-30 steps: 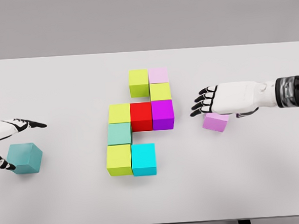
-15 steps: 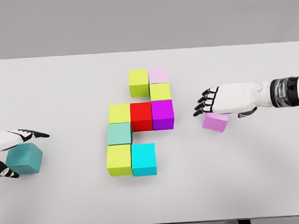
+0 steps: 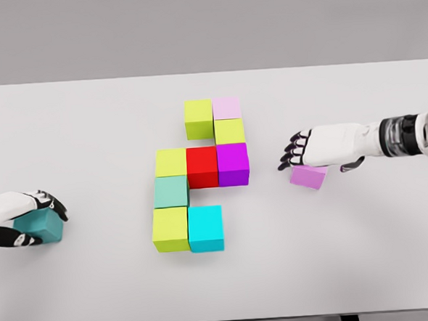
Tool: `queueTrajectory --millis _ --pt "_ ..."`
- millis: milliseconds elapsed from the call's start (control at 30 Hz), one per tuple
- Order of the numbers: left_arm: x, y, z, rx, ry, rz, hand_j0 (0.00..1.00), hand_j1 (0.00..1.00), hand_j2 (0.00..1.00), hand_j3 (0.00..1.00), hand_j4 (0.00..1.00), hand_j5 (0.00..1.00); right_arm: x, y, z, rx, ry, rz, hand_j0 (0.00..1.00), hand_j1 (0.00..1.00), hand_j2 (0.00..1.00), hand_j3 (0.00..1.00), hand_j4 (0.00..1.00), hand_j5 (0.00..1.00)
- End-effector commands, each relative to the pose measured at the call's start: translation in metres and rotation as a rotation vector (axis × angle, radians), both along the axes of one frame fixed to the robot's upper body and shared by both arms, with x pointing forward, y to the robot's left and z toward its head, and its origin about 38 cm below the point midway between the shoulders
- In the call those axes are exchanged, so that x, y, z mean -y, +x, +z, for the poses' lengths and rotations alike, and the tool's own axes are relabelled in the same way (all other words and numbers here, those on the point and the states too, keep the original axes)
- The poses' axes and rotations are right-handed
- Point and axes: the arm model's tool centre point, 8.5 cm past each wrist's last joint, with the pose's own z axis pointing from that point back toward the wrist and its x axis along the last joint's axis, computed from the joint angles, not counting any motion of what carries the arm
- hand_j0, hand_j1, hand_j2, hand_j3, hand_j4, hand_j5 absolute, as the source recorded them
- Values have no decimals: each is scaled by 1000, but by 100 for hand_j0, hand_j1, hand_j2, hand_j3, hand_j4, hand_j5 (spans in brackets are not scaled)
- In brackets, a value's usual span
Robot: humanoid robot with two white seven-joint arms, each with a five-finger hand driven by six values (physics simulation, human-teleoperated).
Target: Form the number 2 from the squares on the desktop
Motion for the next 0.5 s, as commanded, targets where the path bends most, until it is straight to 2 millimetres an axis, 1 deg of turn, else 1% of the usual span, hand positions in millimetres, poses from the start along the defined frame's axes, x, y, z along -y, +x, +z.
queueTrajectory --millis 0,67,133,200,267,300,367,433,467 --pt "1 1 -1 2 -12 6 37 37 37 37 37 37 -1 0 -1 -3 2 0 100 100 100 100 100 100" --pt "2 2 -1 3 -16 5 36 36 36 36 36 36 -2 0 -1 -2 3 1 100 100 100 100 100 100" --pt "10 7 0 15 -32 -5 33 33 33 33 33 33 -1 1 -2 -2 -2 -1 100 100 100 100 100 100" --pt "24 24 15 73 -55 -30 31 31 31 31 31 31 0 1 -2 9 -17 -1 100 100 100 100 100 100" --pt "38 42 22 110 -63 -13 29 29 29 29 29 29 0 2 0 14 -19 0 100 100 100 100 100 100" --pt "54 59 26 138 -65 12 28 28 28 28 28 28 1 4 1 16 -18 -5 100 100 100 100 100 100" --pt "75 81 32 162 -64 55 28 28 28 28 28 28 -1 8 2 19 -14 -9 100 100 100 100 100 100" --pt "97 97 36 170 -70 76 28 28 28 28 28 28 -1 8 2 18 -14 -9 100 100 100 100 100 100" --pt "110 108 40 175 -68 114 28 28 28 28 28 28 -2 7 1 16 -15 -7 100 100 100 100 100 100"
